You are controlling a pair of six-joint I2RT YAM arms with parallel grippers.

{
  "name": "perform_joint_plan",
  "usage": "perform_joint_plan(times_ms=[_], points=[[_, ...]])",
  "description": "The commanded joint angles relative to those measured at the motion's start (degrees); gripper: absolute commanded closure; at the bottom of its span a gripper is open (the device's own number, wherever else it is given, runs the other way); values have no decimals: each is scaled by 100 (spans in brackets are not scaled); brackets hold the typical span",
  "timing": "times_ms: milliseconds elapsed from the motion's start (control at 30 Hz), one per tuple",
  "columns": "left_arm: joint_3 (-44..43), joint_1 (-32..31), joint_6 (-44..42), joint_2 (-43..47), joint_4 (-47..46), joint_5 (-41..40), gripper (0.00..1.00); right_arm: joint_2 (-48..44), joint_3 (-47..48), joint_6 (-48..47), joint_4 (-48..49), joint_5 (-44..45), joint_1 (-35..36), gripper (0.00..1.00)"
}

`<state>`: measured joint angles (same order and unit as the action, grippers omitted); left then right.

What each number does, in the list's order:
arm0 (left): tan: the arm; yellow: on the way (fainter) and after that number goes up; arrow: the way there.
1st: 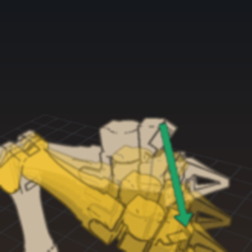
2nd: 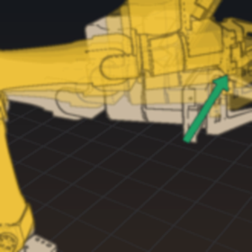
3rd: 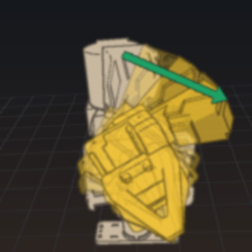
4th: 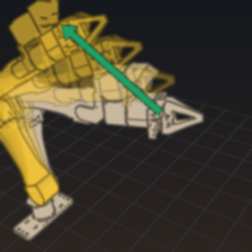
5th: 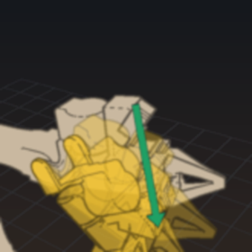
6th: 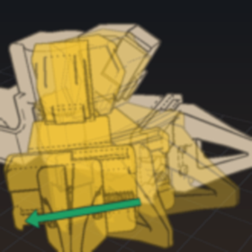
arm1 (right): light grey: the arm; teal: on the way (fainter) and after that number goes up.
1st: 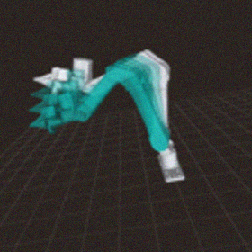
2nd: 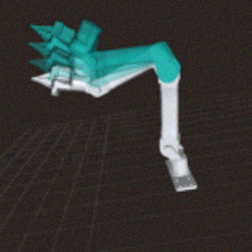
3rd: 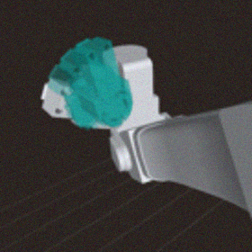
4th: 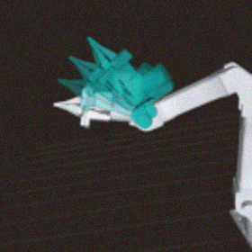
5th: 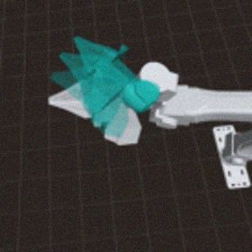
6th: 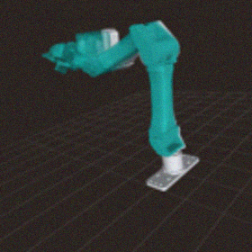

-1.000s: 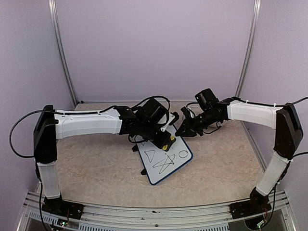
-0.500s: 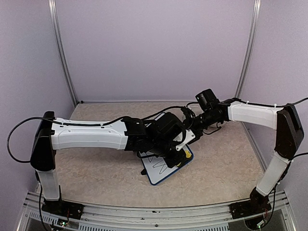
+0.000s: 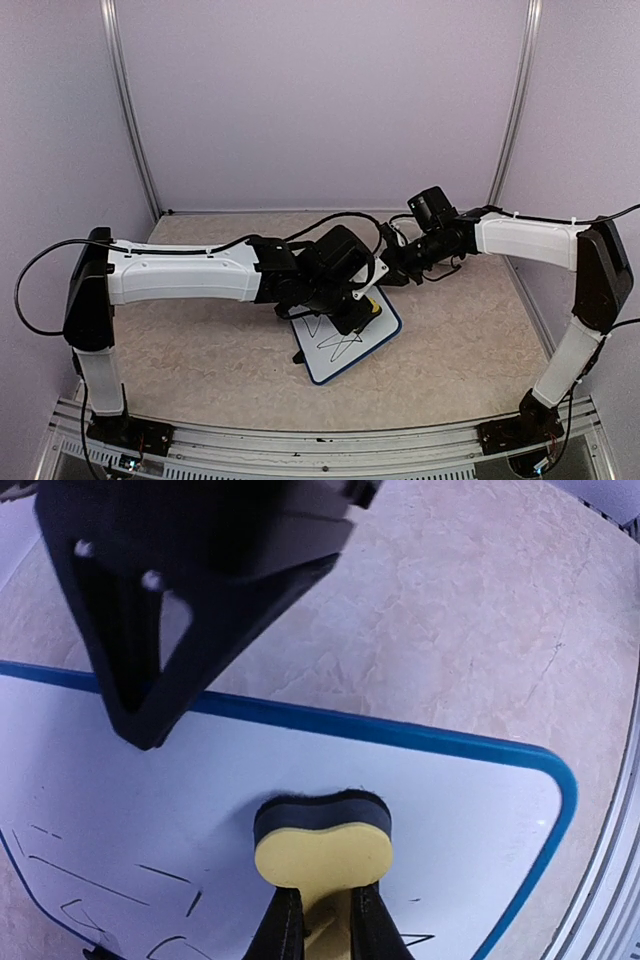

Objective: Erase the whiteboard

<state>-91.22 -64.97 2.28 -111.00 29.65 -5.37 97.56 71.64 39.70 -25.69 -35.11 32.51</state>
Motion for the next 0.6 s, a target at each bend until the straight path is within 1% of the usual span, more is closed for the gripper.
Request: perform_joint_plan(times_ms=[0, 100, 200, 267, 467, 567], points=[[-144, -567, -277, -390, -35, 322, 100, -87, -142, 144, 196, -101, 194, 100], [114, -634, -329, -254, -464, 488, 100, -88, -168, 126, 194, -114, 194, 100], [383, -446, -255, -129, -622, 665, 100, -97, -193, 104, 170, -128, 194, 100], [639, -261, -76, -41, -730, 673, 100, -92, -194, 83, 148, -135, 194, 100], [1267, 594, 265, 276, -947, 555, 100, -97, -198, 77, 128, -127, 194, 100], [1450, 849, 155, 332, -840, 157, 100, -80, -180, 90, 115, -121, 194, 100]])
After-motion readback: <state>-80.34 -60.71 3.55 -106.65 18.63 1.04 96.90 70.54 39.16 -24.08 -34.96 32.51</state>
